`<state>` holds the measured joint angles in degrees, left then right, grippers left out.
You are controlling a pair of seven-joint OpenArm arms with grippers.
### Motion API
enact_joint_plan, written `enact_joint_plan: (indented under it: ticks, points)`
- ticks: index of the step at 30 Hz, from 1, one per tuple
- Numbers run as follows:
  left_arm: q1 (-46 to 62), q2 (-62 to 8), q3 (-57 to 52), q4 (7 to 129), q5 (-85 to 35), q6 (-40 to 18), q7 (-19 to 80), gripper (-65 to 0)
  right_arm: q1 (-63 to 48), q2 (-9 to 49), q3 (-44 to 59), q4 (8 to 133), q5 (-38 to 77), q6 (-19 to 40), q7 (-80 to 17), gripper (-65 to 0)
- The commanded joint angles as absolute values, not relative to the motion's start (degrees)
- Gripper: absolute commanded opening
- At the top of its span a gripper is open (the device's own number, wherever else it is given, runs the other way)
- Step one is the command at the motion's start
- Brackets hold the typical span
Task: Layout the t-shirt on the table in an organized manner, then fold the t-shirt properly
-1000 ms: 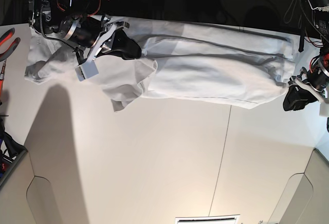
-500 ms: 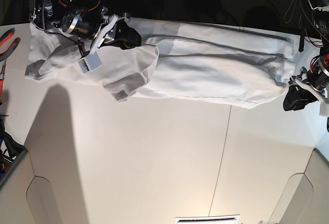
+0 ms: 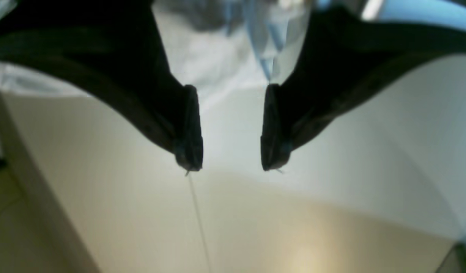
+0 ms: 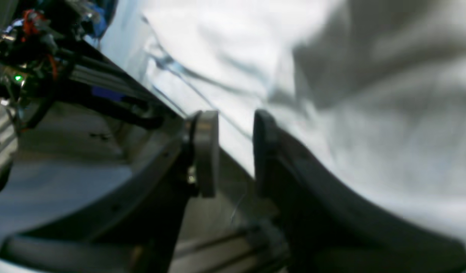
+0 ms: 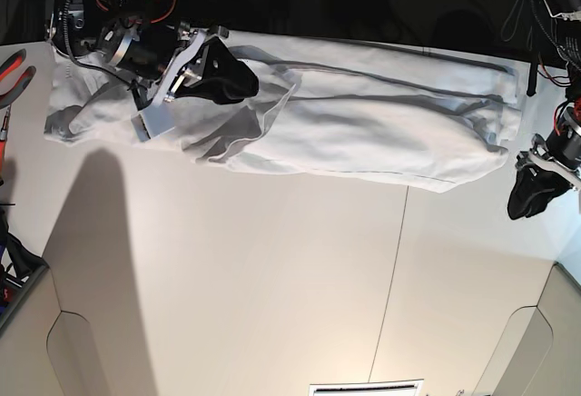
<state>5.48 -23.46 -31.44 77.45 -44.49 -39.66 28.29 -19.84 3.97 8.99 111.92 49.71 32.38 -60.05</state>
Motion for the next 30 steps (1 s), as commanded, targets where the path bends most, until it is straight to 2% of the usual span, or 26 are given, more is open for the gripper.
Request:
enact_joint_plan:
  ticks: [1,5,8,10,13,16,18,20,21,26,30]
  points:
    - [4.0,-24.6,-31.9,78.4,-46.6,-40.0,27.0,-36.2,-19.7,4.1,9.1,114.8,51.4,33.0,-59.0,-48.7]
    - [1.7,-24.4,-31.8,78.4,-53.0,-40.0,29.7,-36.2,-19.7,4.1,9.1,121.7,48.8,33.0,-58.4,-48.7]
    - [-1.2,-23.5,-31.8,78.6,-62.0,-40.0,39.5,-37.5,-19.7,4.1,9.1,124.1,43.8,33.0,-56.7,-49.2]
    - [-3.2,-21.9,-31.7,79.1,-66.5,-40.0,45.7,-40.8,-19.7,4.1,9.1,124.1,40.2,32.8,-55.8,-53.8]
    - [-5.0,-19.9,-29.0,79.8,-71.4,-40.0,51.2,-44.0,-19.7,4.1,9.1,124.1,35.8,32.5,-55.5,-65.0]
    - [-5.1,-18.9,-22.1,81.5,-72.6,-40.0,53.6,-48.3,-19.7,4.1,9.5,124.1,31.2,30.3,-55.2,-65.0]
    - [-5.1,-17.8,-16.6,83.4,-72.8,-40.0,55.5,-54.7,-19.7,4.1,10.6,124.1,27.6,26.9,-54.2,-65.0]
    - [-4.8,-16.3,-11.7,86.5,-74.9,-40.0,58.1,-63.7,-19.7,4.1,12.5,124.1,24.4,23.1,-53.6,-65.0]
    - [-4.6,-15.5,-9.7,88.6,-76.1,-40.0,59.5,-65.0,-19.8,4.1,13.7,124.1,23.4,21.7,-53.6,-65.0]
    - [-4.6,-11.0,-0.3,98.8,-75.7,-40.0,63.3,-65.0,-20.9,4.1,20.6,123.6,22.7,20.5,-53.6,-65.0]
    - [-4.6,-8.1,8.1,100.9,-69.9,-40.0,61.8,-65.0,-21.8,4.1,25.3,122.1,22.7,20.5,-53.1,-65.0]
